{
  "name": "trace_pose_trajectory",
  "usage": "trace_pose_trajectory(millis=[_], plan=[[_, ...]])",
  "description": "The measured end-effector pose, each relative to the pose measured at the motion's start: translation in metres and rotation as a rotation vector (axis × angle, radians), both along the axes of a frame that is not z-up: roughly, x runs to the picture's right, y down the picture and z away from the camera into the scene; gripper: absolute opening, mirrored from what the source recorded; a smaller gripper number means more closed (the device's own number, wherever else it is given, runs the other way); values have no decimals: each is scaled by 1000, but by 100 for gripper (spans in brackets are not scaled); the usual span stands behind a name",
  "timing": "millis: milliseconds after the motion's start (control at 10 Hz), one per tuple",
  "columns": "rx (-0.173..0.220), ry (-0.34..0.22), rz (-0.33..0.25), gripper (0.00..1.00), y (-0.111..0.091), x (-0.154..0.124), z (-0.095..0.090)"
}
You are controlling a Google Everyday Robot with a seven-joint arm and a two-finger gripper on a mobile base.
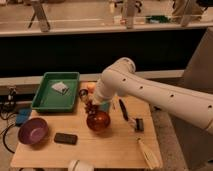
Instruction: Place grapes in tray
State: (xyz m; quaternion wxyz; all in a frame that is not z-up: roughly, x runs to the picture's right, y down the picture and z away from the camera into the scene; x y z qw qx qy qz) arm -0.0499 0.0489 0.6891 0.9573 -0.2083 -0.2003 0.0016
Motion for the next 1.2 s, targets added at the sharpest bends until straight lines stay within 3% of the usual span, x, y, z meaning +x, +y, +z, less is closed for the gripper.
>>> trace_pose_trajectory(millis=[800,1200], plan=[[19,-27,-35,0,-48,-38,2],[22,-52,-55,0,-67,-73,0]])
